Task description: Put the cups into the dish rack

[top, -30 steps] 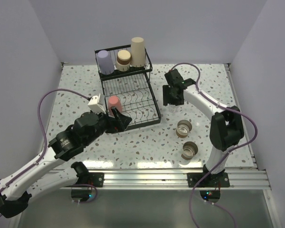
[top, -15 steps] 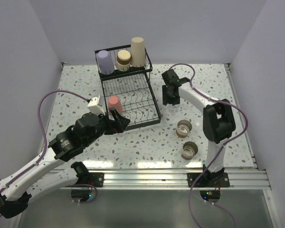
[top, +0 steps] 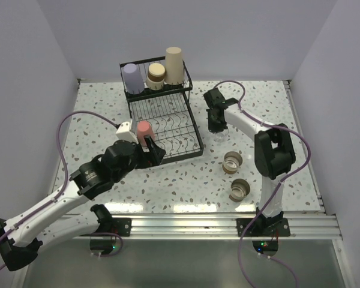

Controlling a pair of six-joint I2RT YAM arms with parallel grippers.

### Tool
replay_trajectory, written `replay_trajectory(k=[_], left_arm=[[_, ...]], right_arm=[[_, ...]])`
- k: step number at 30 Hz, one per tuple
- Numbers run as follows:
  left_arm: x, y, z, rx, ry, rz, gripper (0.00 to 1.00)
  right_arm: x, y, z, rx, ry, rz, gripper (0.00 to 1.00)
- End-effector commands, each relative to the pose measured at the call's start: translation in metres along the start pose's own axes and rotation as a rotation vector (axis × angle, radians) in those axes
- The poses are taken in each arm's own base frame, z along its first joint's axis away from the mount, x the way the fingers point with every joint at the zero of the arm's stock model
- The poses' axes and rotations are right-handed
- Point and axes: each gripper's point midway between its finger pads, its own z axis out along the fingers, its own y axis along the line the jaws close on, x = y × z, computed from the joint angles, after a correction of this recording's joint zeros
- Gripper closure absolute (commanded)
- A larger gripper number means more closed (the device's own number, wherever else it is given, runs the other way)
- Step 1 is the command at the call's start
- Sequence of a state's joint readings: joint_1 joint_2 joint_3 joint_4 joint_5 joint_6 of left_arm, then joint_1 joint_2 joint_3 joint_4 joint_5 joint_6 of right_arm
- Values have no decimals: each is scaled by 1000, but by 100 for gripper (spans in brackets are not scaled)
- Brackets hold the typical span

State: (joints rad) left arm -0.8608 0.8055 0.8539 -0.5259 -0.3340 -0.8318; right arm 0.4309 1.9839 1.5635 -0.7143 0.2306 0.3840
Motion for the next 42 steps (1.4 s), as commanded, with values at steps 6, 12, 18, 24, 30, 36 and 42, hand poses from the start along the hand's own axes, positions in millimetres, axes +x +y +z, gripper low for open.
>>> replay_trajectory(k=[6,12,18,24,30,36,42], left_arm=[[-14,-13,12,4,-43,19,12],[-33,-32,16,45,-81,55,12],[-84,-87,16,168,-106,200,6],[-126,-120,21,364,-61,151,5],[-153,-169,-19,733,-212,35,4],[-163,-179,-65,934,-298,-116,5],[-163,-181,-89,1035,-344,-144,5]], right_arm=[[-29,-17,-50,23,-123,36,100],[-46,-26,-116,-25,-227,74,100],[-57,-22,-210,-206,-365,150,100],[-64,13,-320,-659,-561,255,100],[-57,55,-399,-1212,-591,407,100],[-61,58,-469,-1612,-591,539,100],[-60,60,-474,-1710,-537,597,100]])
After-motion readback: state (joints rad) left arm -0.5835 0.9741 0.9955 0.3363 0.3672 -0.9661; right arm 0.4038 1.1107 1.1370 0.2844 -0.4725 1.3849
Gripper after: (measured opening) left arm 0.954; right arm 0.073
